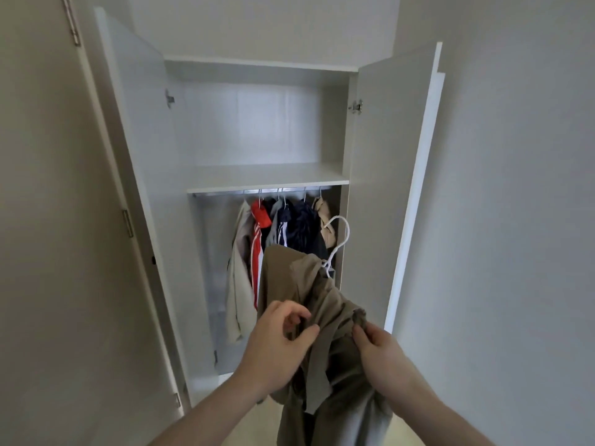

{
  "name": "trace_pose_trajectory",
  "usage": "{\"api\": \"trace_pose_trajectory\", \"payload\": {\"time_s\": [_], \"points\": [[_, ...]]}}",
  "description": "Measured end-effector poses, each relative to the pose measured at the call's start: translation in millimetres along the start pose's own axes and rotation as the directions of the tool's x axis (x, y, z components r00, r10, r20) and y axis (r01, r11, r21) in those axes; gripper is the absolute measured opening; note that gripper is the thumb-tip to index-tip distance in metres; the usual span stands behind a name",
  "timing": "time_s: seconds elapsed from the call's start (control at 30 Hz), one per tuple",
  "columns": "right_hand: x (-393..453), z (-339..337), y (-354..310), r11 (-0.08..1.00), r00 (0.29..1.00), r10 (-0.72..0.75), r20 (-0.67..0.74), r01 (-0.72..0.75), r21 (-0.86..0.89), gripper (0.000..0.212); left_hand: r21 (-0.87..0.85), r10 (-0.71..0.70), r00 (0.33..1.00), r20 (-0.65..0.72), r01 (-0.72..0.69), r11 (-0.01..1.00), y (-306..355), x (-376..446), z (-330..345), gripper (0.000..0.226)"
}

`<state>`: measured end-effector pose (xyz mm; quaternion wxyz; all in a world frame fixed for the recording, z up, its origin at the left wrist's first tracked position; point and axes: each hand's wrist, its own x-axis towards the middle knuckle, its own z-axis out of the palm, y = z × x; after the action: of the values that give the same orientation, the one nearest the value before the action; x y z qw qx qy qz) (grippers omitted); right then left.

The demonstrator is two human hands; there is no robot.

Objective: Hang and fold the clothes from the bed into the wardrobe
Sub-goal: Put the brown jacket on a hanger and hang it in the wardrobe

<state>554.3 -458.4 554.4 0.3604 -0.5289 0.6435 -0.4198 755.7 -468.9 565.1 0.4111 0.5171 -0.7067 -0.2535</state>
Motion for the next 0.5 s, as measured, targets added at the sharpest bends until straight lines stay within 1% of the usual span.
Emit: {"api": "trace_pose_trajectory", "payload": {"time_s": [0.03, 0.07, 0.13, 0.17, 0.23, 0.3, 0.4, 0.5], "points": [[13, 9, -4, 1.000, 1.000, -0.011, 0.014, 0.011, 0.004, 0.025, -0.010, -0.014, 1.000, -0.005, 0.014, 1.000, -7, 6, -2, 0.008], [26, 19, -6, 0.999, 0.999, -0.022, 0.038, 0.021, 0.028, 0.024, -0.032, -0.044, 0.999, 0.029, 0.044, 0.999, -14, 12, -4, 0.008], [51, 41, -12, 0.995, 0.994, -0.031, 0.102, 0.021, 0.102, 0.022, -0.099, -0.141, 0.980, 0.139, 0.155, 0.983, -26, 30, -6, 0.020], [64, 51, -15, 0.991, 0.990, -0.031, 0.140, 0.012, 0.135, 0.020, -0.144, -0.200, 0.966, 0.164, 0.224, 0.964, -33, 42, -7, 0.024], [90, 70, -18, 0.981, 0.972, -0.039, 0.230, -0.006, 0.193, 0.018, -0.236, -0.320, 0.936, 0.147, 0.347, 0.908, -49, 69, -7, 0.028], [118, 87, -19, 0.976, 0.949, -0.068, 0.309, -0.001, 0.216, 0.019, -0.305, -0.403, 0.907, 0.123, 0.421, 0.854, -63, 97, -8, 0.031], [161, 111, -19, 0.977, 0.903, -0.109, 0.416, 0.020, 0.212, 0.016, -0.337, -0.456, 0.889, 0.044, 0.443, 0.831, -80, 139, -6, 0.040], [205, 128, -16, 0.981, 0.835, -0.137, 0.532, 0.042, 0.187, 0.015, -0.318, -0.514, 0.857, -0.021, 0.482, 0.817, -98, 177, -5, 0.028]]}}
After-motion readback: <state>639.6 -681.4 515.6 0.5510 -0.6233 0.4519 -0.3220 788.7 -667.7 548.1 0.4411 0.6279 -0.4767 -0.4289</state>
